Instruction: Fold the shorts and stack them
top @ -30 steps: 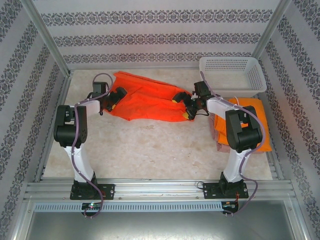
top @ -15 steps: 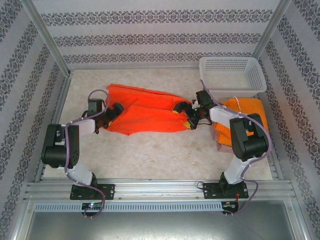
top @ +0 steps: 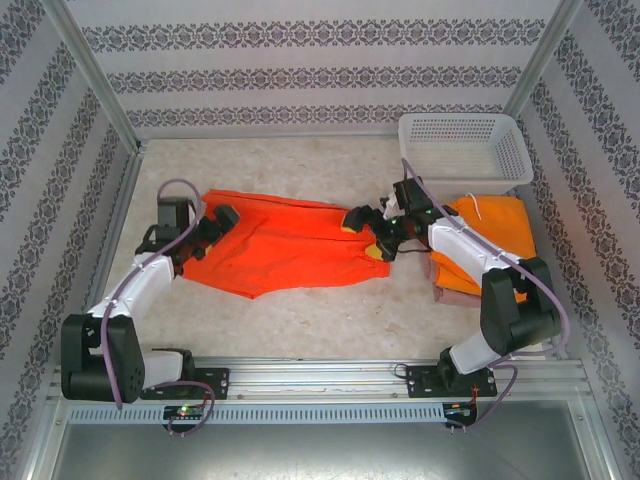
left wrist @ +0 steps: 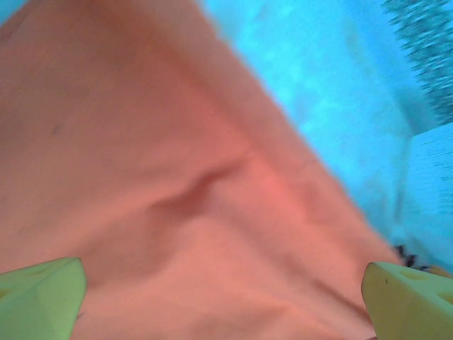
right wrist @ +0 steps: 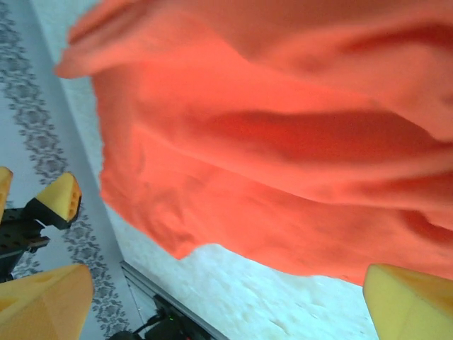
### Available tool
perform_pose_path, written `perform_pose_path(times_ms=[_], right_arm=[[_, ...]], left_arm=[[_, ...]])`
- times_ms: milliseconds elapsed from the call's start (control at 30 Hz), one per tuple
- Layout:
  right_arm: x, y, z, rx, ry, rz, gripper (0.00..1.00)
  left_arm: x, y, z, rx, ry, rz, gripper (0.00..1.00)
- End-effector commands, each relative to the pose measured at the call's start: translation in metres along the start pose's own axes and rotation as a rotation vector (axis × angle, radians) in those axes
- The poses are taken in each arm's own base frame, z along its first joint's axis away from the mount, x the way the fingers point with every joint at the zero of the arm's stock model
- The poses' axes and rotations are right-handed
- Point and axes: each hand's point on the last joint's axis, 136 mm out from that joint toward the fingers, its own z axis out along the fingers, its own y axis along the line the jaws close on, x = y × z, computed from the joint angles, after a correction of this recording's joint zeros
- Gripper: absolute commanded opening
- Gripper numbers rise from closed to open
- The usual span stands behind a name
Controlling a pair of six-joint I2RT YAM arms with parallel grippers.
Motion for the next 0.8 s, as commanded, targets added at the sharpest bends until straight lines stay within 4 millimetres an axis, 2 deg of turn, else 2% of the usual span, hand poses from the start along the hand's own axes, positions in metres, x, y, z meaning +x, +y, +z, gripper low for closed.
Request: perform_pose_path(times_ms=[0,200,500,767], right_arm=[[-0.008,0.026,-0.008,-0.043,-0.002,-0.052,0.98],[-0.025,0.031,0.008,-0.048,0.027,-0.037,0.98],[-0.042,0.021,0.035,-0.030,0.066,0.001,0.98],[-0.079,0.016,0.048,-0.022,0.045,0.031,0.98]], left_arm=[[-0.004,-0.009,0.005,-0.003,0.042,0.017,1.00],[-0.019,-0.017,0.041,0.022,0.080,-0.007,1.00],[-0.033,-0.017,0.092,0.034,0.128,-0.009,1.00],[-0.066,-0.026,0.132,0.047,0.090,0.004,1.00]])
